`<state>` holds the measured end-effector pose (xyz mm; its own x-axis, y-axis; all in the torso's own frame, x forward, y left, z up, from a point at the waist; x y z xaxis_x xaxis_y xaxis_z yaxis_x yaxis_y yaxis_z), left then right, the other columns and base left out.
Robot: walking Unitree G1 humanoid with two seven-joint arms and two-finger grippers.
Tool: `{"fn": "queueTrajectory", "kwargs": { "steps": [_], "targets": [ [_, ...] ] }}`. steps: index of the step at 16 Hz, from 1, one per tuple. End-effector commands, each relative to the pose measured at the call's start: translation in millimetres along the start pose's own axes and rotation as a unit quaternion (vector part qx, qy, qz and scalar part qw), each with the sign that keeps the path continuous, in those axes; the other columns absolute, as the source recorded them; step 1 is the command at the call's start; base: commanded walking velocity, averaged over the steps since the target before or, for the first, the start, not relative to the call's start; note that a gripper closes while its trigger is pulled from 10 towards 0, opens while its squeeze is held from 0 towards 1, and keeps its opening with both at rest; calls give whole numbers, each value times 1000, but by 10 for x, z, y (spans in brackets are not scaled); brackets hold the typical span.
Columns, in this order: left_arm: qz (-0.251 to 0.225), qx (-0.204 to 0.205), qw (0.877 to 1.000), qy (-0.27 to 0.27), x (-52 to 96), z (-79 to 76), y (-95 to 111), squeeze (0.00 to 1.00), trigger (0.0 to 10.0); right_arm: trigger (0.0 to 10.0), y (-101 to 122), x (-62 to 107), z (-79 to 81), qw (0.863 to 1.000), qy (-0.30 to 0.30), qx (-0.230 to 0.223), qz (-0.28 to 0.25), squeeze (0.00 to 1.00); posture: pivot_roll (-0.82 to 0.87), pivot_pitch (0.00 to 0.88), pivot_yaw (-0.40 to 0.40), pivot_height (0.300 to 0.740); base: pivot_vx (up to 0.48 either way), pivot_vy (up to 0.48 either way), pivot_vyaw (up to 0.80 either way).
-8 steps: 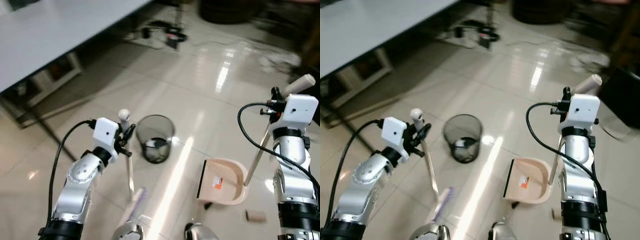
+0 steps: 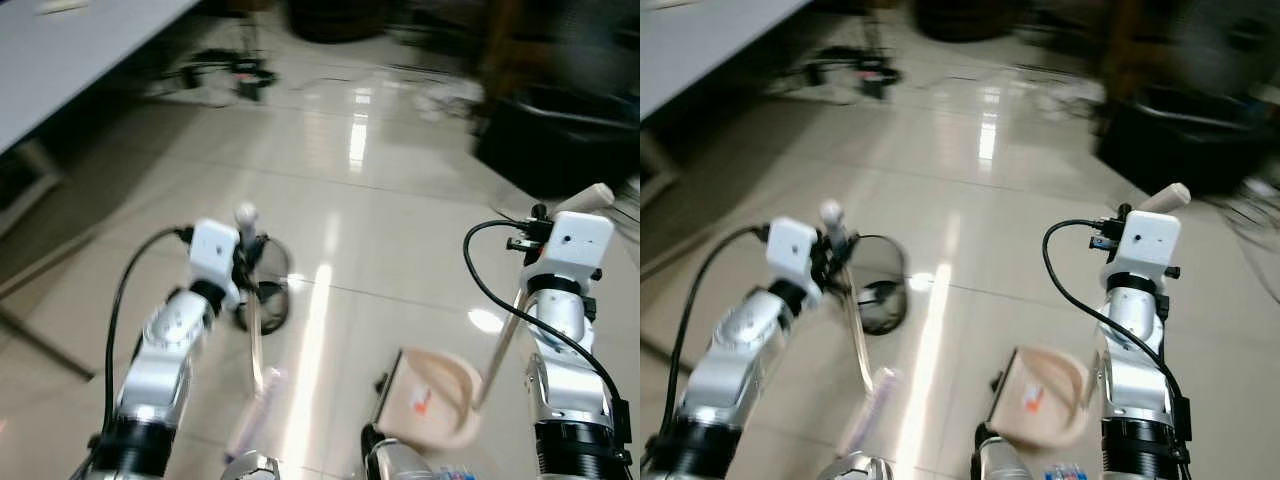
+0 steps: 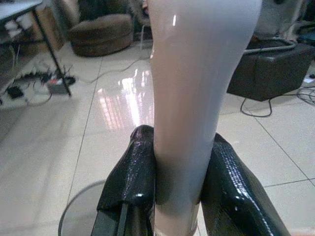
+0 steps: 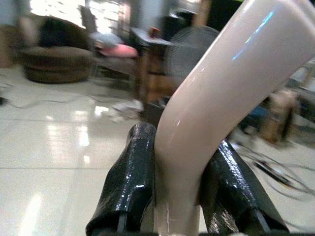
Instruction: Sweep floor
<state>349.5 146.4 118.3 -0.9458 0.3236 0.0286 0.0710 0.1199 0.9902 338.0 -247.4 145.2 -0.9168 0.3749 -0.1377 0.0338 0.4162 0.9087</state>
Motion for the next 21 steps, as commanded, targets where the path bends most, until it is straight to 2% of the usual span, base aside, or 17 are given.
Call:
{"fn": "queueTrajectory", "kwargs": {
  "steps": [1, 2, 4, 5, 8, 10, 13, 16, 19, 21],
  "targets": [
    [-19, 5, 1000, 6, -29, 20, 97, 0, 10000, 10000, 92, 1, -88, 1000, -17, -12, -13, 0, 16, 88, 73, 740, 0, 0, -750],
    [-32, -10, 999, -9, -56, -47, 167, 0, 10000, 10000, 80, 45, -63, 998, -5, -65, -11, 0, 11, 83, 79, 740, 0, 0, -775],
    [-45, -27, 999, -7, -80, -64, 222, 0, 10000, 10000, 112, 70, -35, 997, 3, -80, -16, 0, 6, 77, 81, 740, 0, 0, -791],
    [-58, -14, 998, -4, -106, -71, 271, 0, 10000, 10000, 161, 61, -27, 996, 5, -83, -23, 0, 2, 75, 82, 740, 0, 0, -800],
    [-67, -6, 998, -18, -158, -141, 324, 0, 10000, 10000, 255, 18, -17, 996, 11, -87, -34, 0, 0, 73, 78, 740, 0, 0, -800],
    [-63, -21, 998, -14, -174, -130, 317, 0, 10000, 10000, 279, 9, -13, 996, 17, -77, -40, 0, 1, 77, 74, 740, 0, 0, -800],
    [-68, -19, 997, 15, -148, -6, 303, 0, 10000, 10000, 264, 9, 87, 996, 54, -60, -38, 0, -4, 78, 66, 740, 80, 0, 0],
    [-79, -21, 996, 20, -166, 18, 355, 0, 10000, 10000, 322, -15, 168, 993, 75, -78, -46, 0, -3, 79, 60, 740, 285, 0, 0],
    [-79, -24, 996, 19, -167, 10, 353, 0, 10000, 10000, 322, 13, 264, 993, 101, -51, -46, 0, -3, 85, 61, 740, 330, 0, 0],
    [-78, -25, 996, 19, -169, 15, 346, 0, 10000, 10000, 309, 18, 269, 993, 103, -45, -44, 0, -4, 89, 63, 740, 334, 0, 800]
  ]
}}
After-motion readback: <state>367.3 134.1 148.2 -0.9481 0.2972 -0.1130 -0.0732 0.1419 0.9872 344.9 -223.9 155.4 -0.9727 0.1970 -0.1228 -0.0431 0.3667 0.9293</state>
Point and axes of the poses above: a point about 5 cm out from each wrist's last joint towards the gripper, its own x axis pointing back from the gripper into the wrist, its own y axis along the axis of the wrist's last joint, z = x × y, the point moved 5 cm from there along -x, pointing out of the wrist towards the gripper, and after that the axes turned 15 degrees about x, right-handed, at the moved point
